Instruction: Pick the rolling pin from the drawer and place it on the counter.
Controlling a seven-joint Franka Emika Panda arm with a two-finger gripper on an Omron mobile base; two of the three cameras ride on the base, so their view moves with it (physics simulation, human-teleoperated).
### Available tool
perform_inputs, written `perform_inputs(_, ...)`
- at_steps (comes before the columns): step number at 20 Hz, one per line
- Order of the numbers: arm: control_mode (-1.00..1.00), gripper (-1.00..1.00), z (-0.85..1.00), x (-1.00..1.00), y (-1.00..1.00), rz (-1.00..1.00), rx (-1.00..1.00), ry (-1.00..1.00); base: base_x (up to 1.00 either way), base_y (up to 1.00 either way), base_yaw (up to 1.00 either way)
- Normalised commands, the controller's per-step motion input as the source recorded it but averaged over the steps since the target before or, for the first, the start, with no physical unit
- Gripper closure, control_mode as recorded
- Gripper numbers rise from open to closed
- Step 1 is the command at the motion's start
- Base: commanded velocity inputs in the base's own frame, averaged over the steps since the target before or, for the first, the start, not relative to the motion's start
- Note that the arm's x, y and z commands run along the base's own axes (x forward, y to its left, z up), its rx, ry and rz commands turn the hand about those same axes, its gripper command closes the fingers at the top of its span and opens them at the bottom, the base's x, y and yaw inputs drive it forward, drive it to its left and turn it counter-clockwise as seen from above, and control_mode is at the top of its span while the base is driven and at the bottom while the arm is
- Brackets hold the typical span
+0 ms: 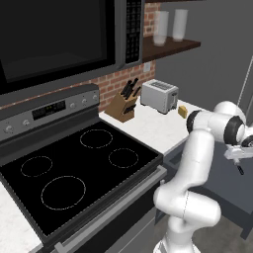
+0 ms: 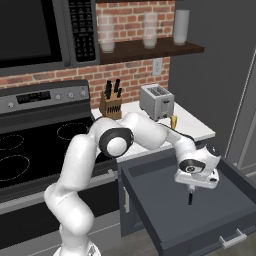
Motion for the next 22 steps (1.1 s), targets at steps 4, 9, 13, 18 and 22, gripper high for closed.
perform_inputs(4, -1.00, 1.00, 1.00, 0.00, 0.83, 0.00, 0.00, -0.24, 0.00, 0.00, 0.00)
perform_inputs(9, -1.00, 1.00, 1.00, 0.19, 1.00, 0.00, -0.01, -0.11, 0.00, 0.00, 0.00)
perform_inputs(13, -1.00, 1.00, 0.98, 0.44, 1.00, 0.00, -0.05, 0.03, 0.00, 0.00, 0.00)
perform_inputs(18, -1.00, 1.00, 0.81, 0.89, 0.94, 0.01, -0.06, 0.19, 0.00, 0.00, 0.00)
perform_inputs(22, -1.00, 1.00, 0.11, 0.81, 0.54, 0.06, -0.03, 0.16, 0.00, 0.00, 0.00)
